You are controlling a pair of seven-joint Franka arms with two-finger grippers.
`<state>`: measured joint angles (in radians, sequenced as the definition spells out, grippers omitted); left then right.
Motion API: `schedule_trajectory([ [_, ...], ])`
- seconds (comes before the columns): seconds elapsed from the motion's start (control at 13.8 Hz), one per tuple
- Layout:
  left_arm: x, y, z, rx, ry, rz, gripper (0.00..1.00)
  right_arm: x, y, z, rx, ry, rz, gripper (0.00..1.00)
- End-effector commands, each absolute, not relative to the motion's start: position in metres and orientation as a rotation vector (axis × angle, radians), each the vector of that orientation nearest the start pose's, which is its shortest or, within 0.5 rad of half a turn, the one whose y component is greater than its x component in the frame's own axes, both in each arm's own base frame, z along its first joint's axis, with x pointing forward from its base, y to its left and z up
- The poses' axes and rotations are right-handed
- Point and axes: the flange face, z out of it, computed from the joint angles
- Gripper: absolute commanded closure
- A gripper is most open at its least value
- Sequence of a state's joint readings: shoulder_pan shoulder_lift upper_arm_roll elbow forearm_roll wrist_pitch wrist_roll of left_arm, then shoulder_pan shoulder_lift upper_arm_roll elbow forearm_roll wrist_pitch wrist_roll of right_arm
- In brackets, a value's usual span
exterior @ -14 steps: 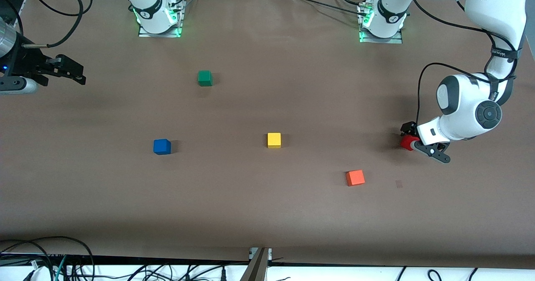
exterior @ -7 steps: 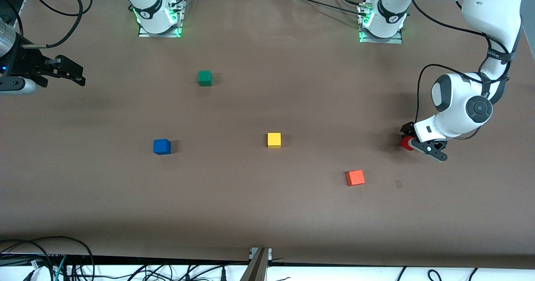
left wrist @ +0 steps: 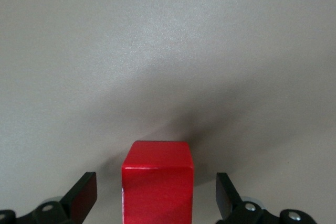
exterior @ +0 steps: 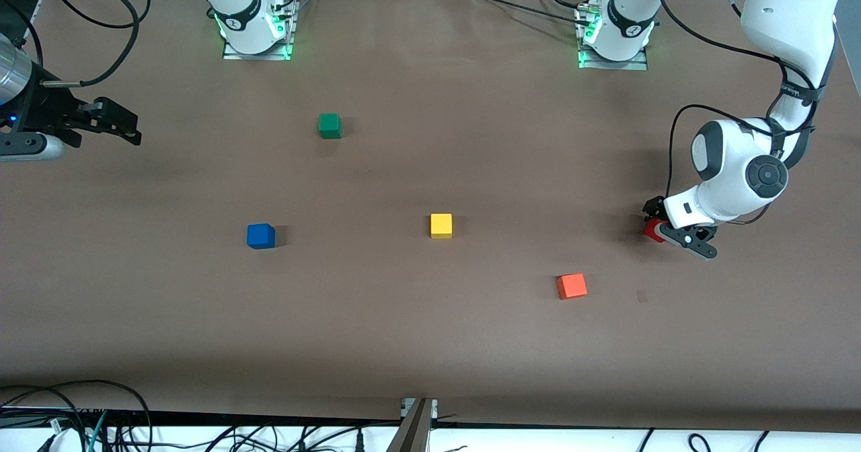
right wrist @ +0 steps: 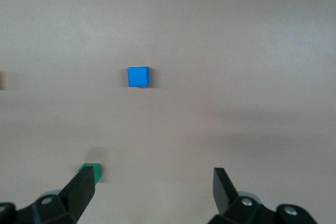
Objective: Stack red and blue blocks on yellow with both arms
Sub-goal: 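Lower the left gripper over the red cube and close on it, then carry the red cube toward the yellow cube while the right gripper reaches the blue cube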
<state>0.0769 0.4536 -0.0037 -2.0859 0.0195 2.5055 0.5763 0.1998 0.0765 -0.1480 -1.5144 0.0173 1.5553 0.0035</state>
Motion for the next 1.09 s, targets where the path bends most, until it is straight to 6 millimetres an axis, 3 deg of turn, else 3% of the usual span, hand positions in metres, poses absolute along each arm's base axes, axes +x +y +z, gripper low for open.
schedule_trajectory([
  [0.0, 0.578, 0.045, 0.2, -3.019, 0.843, 0.052, 0.1, 0.577, 0.032, 0.611, -3.115, -0.075, 0.049, 0.0],
  [0.22, 0.578, 0.044, 0.199, -3.002, 0.905, 0.057, 0.54, 0.586, 0.034, 0.591, -3.124, -0.079, 0.104, 0.0],
  [0.29, 0.578, 0.045, 0.2, -2.999, 0.912, 0.055, 0.69, 0.593, 0.035, 0.573, -3.134, -0.084, 0.158, 0.0],
  [0.36, 0.579, 0.045, 0.2, -2.999, 0.915, 0.057, 0.76, 0.597, 0.036, 0.561, -3.129, -0.114, 0.194, 0.0],
  [0.44, 0.582, 0.044, 0.207, -2.997, 0.918, 0.05, 0.79, 0.597, 0.035, 0.558, -3.123, -0.174, 0.206, 0.0],
  [0.51, 0.588, 0.04, 0.218, -2.996, 0.904, 0.022, 0.8, 0.603, 0.036, 0.54, -3.115, -0.242, 0.255, 0.0],
  [0.58, 0.596, 0.03, 0.231, -2.997, 0.91, 0.012, 0.81, 0.609, 0.035, 0.52, -3.101, -0.291, 0.316, 0.0],
  [0.73, 0.612, 0.002, 0.25, -3.022, 0.873, 0.007, 0.8, 0.612, 0.031, 0.508, -3.09, -0.325, 0.339, 0.0],
  [0.87, 0.626, -0.045, 0.271, -3.056, 0.793, -0.015, 0.81, 0.623, 0.033, 0.46, -3.087, -0.317, 0.338, 0.0],
  [1.02, 0.632, -0.114, 0.293, -3.076, 0.715, -0.034, 0.82, 0.629, 0.037, 0.404, -3.094, -0.308, 0.188, 0.0],
])
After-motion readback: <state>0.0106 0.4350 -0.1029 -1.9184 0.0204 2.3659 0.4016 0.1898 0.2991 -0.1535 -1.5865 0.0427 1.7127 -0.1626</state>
